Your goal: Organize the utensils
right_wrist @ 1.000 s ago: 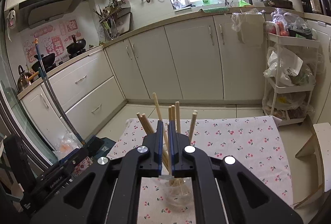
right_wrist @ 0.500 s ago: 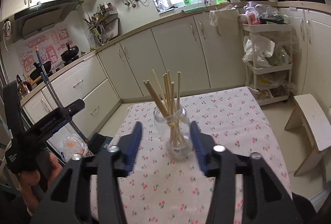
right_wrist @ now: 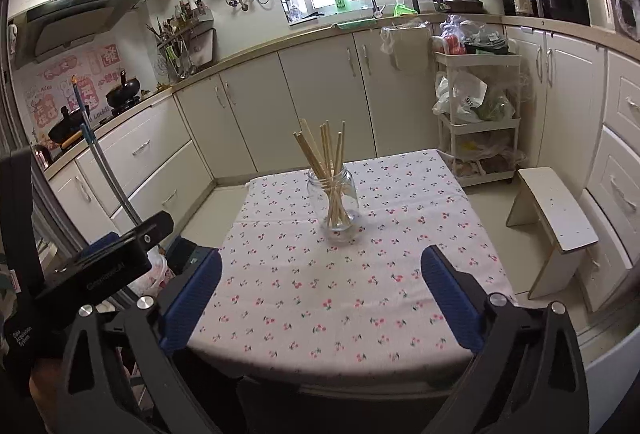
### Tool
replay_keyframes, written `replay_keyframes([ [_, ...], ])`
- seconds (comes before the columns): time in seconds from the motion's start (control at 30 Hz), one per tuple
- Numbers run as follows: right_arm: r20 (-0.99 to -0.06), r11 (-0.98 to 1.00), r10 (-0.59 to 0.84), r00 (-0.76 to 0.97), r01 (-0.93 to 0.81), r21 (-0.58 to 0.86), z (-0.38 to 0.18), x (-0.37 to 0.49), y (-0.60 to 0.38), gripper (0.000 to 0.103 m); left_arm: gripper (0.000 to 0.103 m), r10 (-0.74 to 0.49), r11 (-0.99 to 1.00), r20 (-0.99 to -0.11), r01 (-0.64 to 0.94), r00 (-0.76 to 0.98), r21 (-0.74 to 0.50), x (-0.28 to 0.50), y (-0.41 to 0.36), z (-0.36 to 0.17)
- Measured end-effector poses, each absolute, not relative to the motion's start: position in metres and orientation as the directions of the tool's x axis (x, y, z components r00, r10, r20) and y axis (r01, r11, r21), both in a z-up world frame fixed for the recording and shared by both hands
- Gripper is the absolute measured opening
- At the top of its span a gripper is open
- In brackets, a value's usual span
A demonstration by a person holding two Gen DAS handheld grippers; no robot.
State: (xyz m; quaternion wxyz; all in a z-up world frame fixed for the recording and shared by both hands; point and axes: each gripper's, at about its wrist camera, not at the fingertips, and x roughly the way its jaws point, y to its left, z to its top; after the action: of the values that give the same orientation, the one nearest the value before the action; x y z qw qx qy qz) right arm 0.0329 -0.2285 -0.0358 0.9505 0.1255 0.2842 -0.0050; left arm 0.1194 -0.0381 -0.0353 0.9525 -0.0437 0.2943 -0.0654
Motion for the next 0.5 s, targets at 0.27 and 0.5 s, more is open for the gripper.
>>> replay_keyframes([
  [0.27, -0.589, 0.949, 0.078, 0.805, 0.121, 0.291, -0.026, -0.023, -0.216, 0.096, 0.095, -0.151, 0.988, -0.579, 0.095, 0.801, -0.126, 0.057, -0.029, -0.023],
  [0.5, -0.564, 0.960, 0.043, 0.825, 0.121, 0.251, -0.016, -0.059, -0.204, 0.096, 0.095, -0.124, 0.991, -0.580, 0.075, 0.805, -0.108, 0.011, -0.020, -0.014],
])
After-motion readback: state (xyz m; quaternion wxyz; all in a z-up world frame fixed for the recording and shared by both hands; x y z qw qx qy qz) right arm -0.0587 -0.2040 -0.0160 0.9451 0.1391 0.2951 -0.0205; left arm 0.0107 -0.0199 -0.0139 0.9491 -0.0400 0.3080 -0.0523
